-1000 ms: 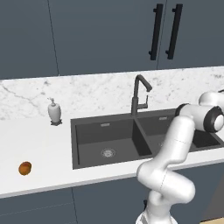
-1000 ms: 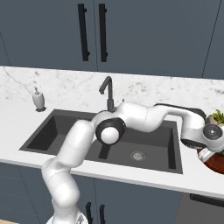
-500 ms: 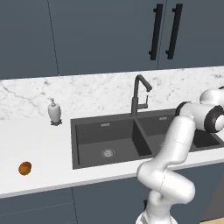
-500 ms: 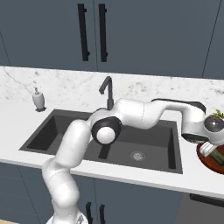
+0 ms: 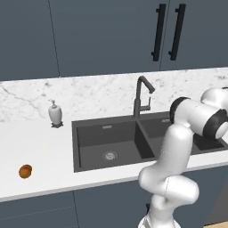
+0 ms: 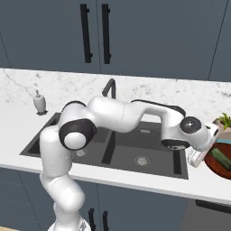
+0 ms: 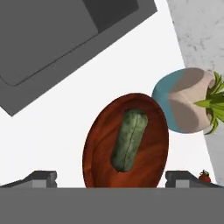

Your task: Pick the cucumber from the sink and place it in the bowl. Then pick the bowl and place it in the microwave. Then close the microwave door and press the start button.

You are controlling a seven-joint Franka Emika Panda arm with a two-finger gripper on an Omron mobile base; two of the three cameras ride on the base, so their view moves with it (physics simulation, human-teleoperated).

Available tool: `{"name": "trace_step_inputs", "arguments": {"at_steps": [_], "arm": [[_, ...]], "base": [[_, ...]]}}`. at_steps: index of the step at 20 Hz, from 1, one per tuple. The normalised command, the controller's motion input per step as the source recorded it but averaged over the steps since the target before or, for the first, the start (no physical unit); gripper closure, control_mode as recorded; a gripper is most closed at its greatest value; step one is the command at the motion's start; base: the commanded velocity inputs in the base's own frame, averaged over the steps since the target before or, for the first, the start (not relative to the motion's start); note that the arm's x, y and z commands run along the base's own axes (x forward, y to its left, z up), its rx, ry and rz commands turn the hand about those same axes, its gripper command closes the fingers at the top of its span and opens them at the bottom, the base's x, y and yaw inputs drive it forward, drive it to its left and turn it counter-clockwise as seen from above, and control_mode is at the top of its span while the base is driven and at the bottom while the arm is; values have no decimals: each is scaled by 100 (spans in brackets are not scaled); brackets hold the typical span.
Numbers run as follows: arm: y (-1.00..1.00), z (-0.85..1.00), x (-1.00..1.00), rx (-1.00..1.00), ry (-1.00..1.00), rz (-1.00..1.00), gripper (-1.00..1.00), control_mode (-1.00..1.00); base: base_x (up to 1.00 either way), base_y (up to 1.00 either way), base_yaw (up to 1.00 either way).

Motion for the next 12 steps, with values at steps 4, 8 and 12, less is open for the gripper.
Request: {"name": "trace_step_inputs", "arguments": {"at_steps": [4,8,12], "arm": [[74,39,-1,-17,15,-24,-100,-100],[17,6,19,1,27,-26,-100,-100],[-3,21,44,5,15,-30,-100,-100]], "base": [[0,0,0],[0,0,0],[0,0,0]]}}
